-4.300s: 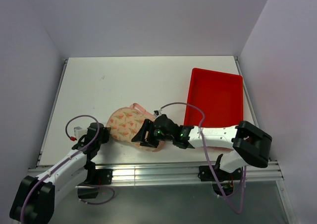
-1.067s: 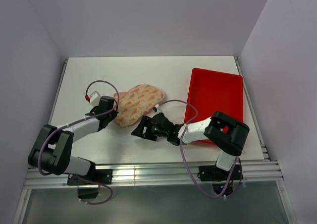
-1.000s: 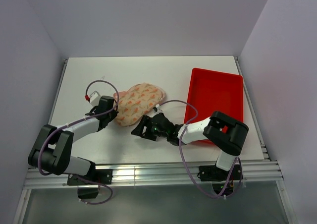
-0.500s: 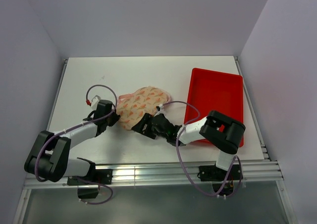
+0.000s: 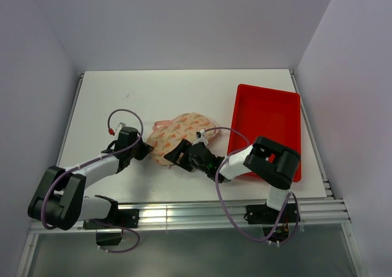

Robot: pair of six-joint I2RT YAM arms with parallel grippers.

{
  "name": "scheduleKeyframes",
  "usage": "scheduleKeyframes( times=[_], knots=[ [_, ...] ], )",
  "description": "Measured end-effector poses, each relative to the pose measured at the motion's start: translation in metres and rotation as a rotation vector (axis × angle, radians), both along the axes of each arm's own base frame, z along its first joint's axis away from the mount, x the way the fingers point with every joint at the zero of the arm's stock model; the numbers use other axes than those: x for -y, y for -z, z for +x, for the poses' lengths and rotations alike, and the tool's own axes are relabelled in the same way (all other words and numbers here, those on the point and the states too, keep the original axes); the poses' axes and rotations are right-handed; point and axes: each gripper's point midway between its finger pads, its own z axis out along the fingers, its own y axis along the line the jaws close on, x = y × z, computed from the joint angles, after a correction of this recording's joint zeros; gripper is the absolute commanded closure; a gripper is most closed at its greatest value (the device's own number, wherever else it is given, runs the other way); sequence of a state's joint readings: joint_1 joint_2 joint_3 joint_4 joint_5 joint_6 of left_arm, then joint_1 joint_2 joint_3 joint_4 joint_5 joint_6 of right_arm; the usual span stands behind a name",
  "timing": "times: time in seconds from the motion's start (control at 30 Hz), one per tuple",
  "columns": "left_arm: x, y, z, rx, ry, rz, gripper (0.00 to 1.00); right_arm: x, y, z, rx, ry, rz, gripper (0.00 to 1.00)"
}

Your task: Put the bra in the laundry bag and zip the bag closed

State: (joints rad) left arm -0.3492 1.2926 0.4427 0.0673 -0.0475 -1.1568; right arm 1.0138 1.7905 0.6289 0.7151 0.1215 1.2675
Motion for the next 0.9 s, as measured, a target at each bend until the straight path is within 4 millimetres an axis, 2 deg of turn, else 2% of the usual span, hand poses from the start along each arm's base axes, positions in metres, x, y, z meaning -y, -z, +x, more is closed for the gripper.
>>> scheduleKeyframes(
  times=[0.13,0.33,0.43,0.53,0.8,0.87,0.9],
  knots=[
    [0.001,0.002,-0.003,-0.005,-0.003,-0.019,1.00,0.001,0.000,0.003,0.007,0.016,-0.004,0.28],
    [0.004,0.003,-0.005,-0.007,-0.001,-0.041,1.00,0.004,0.004,0.005,0.005,0.033,-0.011,0.36],
    [0.004,0.003,-0.005,-0.007,-0.002,-0.044,1.00,0.005,0.005,0.005,0.003,0.039,-0.013,0.50],
    [0.004,0.003,-0.005,-0.007,-0.003,-0.043,1.00,0.007,0.007,0.005,-0.002,0.046,-0.014,0.57],
    [0.004,0.003,-0.006,-0.006,0.011,-0.030,1.00,0.010,0.013,0.007,-0.035,0.049,-0.045,0.61],
    [0.002,0.003,-0.006,-0.001,0.015,-0.020,1.00,0.009,0.014,0.010,-0.055,0.047,-0.069,0.76],
    [0.001,0.002,-0.006,0.003,0.017,-0.011,1.00,0.008,0.014,0.012,-0.067,0.049,-0.081,0.78]
  ],
)
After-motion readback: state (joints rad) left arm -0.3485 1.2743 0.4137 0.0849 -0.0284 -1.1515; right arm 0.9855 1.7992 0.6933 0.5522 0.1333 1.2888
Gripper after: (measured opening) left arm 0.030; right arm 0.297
